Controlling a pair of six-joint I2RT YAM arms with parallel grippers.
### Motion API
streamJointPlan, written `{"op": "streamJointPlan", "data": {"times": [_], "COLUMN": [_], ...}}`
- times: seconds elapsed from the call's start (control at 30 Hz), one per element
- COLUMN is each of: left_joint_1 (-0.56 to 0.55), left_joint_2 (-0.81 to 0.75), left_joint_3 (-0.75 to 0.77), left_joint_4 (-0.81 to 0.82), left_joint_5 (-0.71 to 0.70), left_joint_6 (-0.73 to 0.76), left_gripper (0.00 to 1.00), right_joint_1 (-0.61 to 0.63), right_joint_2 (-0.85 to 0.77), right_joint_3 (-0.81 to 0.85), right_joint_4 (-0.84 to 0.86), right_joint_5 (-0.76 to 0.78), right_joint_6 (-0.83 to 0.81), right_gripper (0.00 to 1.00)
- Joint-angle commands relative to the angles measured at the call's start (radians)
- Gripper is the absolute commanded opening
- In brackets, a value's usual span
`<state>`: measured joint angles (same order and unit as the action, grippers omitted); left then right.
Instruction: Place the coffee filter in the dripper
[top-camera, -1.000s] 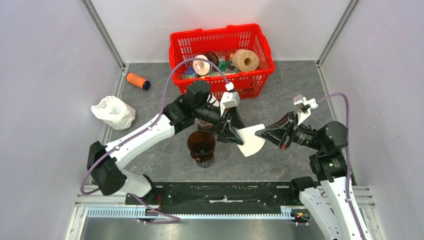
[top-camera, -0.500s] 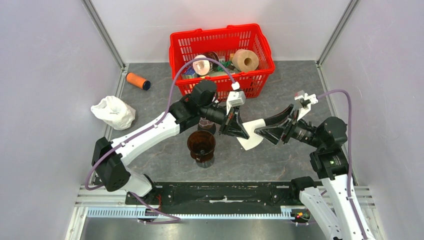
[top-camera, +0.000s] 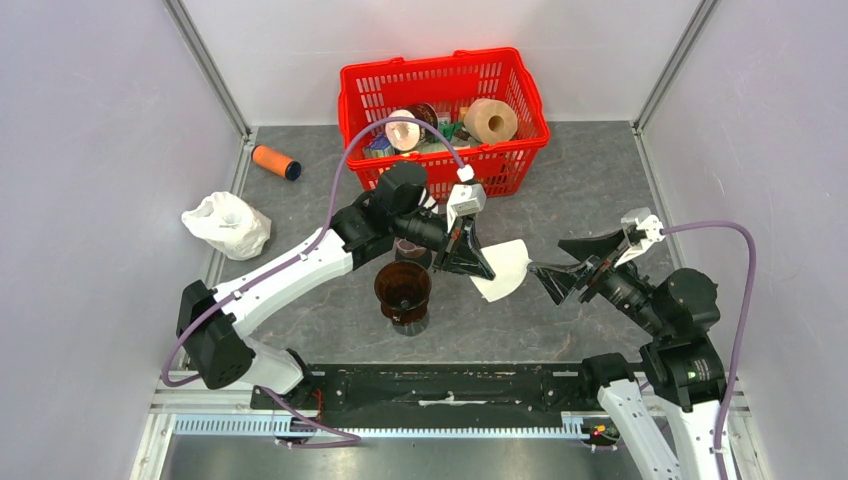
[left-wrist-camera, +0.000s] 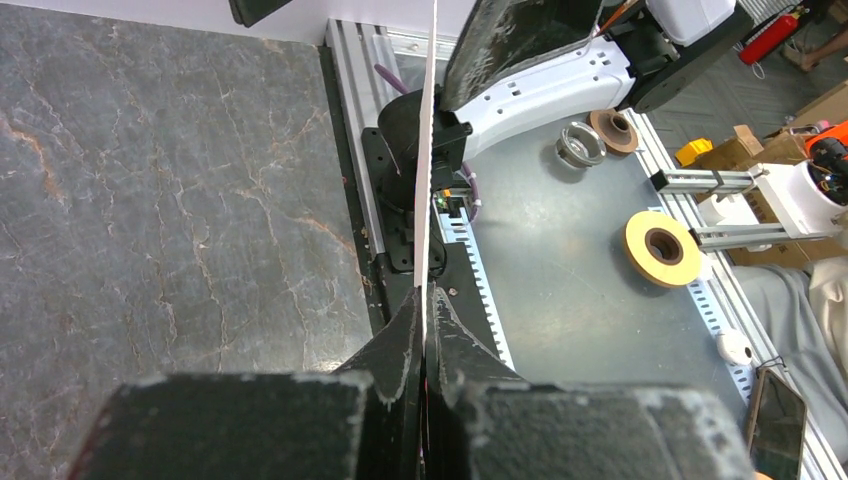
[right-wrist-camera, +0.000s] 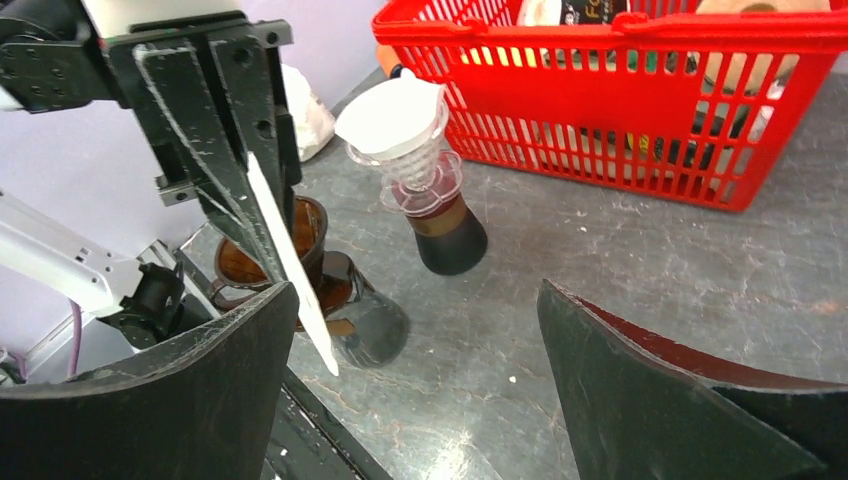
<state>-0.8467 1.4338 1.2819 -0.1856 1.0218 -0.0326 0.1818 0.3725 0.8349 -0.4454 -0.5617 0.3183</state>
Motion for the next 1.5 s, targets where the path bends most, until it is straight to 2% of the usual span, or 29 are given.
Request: {"op": "streamJointPlan", "data": {"times": [0.0,0.13,0.2,0.63,0.9,1.47], "left_joint_1": [-0.003,-0.003,-0.003,-0.003,-0.003,-0.003], "left_joint_2": [-0.021,-0.023,-0.025,-0.021,-0.013,-0.009], "left_joint_3": [0.008,0.004,0.002,0.000,0.000,0.002], "left_joint_4": [0.024,0.026,0.026,0.026,0.041,0.031], "left_joint_5": [0.012,0.024,0.024,-0.022,-0.035,-0.060], "left_joint_6": [0.027,0.029,0.030,0.017,-0.004,-0.004], "left_gripper": [0.02,0.02,0.02,0.02,0.02,0.02], "right_joint_1": [0.004,0.003,0.004,0.003,0.004,0.004], "right_joint_2": [0.032,0.059,0.066,0.049,0.008,0.031], "right_joint_3": [0.028,0.042,0.041,0.032,0.036,0.058], "right_joint_4": [-0.035,-0.059,-0.059,-0.005,-0.034,-0.016], "right_joint_5": [0.045,0.174,0.182,-0.053,-0.068,-0.060], "right_joint_6": [-0.020,-0.005,-0.003,0.005,-0.006,-0.010], "right_gripper": [0.97,0.97,0.97,0.97,0.97,0.97]}}
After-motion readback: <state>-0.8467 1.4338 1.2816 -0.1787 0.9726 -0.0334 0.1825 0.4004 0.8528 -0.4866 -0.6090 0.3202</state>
